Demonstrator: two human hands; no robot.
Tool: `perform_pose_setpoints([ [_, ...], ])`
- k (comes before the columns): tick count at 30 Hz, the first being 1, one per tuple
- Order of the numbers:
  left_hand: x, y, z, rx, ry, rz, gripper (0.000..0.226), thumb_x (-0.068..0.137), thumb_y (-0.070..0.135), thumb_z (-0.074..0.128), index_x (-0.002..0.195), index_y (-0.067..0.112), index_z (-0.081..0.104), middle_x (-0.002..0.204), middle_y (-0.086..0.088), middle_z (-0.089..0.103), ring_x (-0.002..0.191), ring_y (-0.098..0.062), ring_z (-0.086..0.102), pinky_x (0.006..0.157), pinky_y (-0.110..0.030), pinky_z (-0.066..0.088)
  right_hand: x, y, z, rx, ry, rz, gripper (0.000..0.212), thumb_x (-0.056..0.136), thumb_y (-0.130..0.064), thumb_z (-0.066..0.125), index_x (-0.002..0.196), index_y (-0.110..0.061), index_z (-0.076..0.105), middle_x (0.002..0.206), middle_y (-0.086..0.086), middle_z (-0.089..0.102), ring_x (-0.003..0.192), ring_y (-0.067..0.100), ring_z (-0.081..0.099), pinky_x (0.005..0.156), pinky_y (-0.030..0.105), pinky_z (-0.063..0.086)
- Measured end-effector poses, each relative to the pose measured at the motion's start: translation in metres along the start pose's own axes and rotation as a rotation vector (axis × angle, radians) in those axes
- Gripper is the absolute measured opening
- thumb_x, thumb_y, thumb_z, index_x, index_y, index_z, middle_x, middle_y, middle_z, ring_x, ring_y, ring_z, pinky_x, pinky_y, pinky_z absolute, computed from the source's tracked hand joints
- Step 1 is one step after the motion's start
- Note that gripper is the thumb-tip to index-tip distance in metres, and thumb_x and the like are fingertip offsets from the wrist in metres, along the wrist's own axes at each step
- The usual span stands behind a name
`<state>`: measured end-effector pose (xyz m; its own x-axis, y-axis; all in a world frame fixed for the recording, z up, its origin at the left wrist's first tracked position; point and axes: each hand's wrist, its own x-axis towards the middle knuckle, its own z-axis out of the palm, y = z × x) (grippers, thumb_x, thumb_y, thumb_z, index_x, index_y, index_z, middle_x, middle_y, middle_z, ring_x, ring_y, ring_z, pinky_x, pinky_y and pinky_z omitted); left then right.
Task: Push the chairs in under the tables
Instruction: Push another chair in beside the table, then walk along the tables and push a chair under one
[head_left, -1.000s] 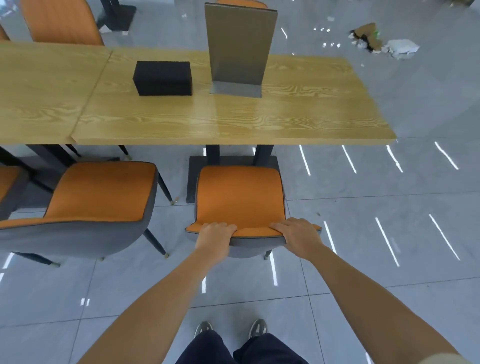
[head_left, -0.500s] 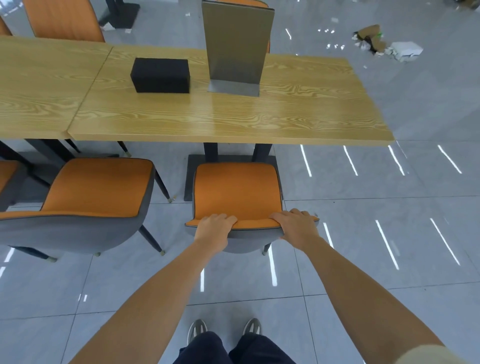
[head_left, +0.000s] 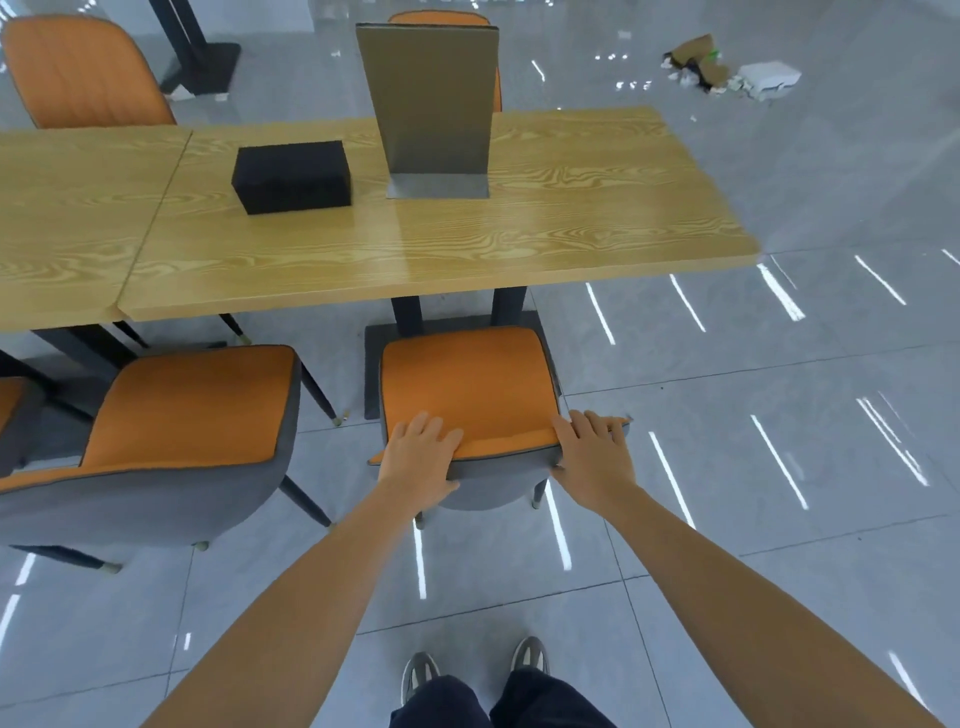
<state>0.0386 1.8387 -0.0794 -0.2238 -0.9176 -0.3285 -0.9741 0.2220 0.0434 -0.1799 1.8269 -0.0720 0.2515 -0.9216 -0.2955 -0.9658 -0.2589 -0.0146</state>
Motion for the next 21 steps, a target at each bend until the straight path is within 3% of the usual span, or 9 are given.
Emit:
perform_pose_setpoints([
  [4, 0.003, 0.007, -0.01, -0.056, -0.017, 0.059, 0.069, 0.086, 0.053, 0.052, 0.143, 0.027, 0.023, 0.151, -0.003, 0.028, 0.143, -0.024, 0.017, 0.114, -0.043, 0.021, -0.012, 0.011, -0.003, 0.063, -0.026, 0.034, 0.063, 0.092, -0.036, 0.051, 0.143, -0.018, 0.019, 0.149, 0.005, 0.026, 0.141, 0.026, 0.018, 0.116, 0.05, 0.012],
  [9, 0.02, 0.04, -0.032, -0.05, 0.022, 0.151, 0.072, 0.088, 0.061, 0.04, 0.147, 0.028, 0.014, 0.157, -0.001, 0.018, 0.146, -0.023, 0.012, 0.117, -0.044, 0.018, -0.023, 0.044, -0.013, 0.178, -0.079, 0.11, 0.068, 0.093, -0.038, 0.049, 0.147, -0.022, 0.011, 0.156, 0.005, 0.013, 0.145, 0.026, 0.008, 0.118, 0.049, 0.008],
  [13, 0.042, 0.087, -0.047, -0.026, 0.08, 0.194, 0.069, 0.091, 0.06, 0.033, 0.148, 0.026, 0.011, 0.159, -0.003, 0.013, 0.147, -0.023, 0.008, 0.118, -0.043, 0.014, -0.036, 0.088, -0.021, 0.215, -0.068, 0.163, 0.076, 0.095, -0.044, 0.043, 0.149, -0.018, -0.005, 0.159, 0.009, -0.005, 0.147, 0.027, -0.003, 0.119, 0.045, 0.006],
  [21, 0.096, 0.2, -0.062, 0.007, 0.096, 0.253, 0.066, 0.095, 0.054, 0.027, 0.148, 0.026, 0.002, 0.16, -0.003, 0.001, 0.148, -0.022, -0.001, 0.119, -0.044, 0.008, -0.063, 0.208, -0.032, 0.238, 0.011, 0.256, 0.081, 0.096, -0.047, 0.038, 0.147, -0.013, -0.014, 0.158, 0.012, -0.016, 0.146, 0.029, -0.009, 0.119, 0.044, 0.004],
])
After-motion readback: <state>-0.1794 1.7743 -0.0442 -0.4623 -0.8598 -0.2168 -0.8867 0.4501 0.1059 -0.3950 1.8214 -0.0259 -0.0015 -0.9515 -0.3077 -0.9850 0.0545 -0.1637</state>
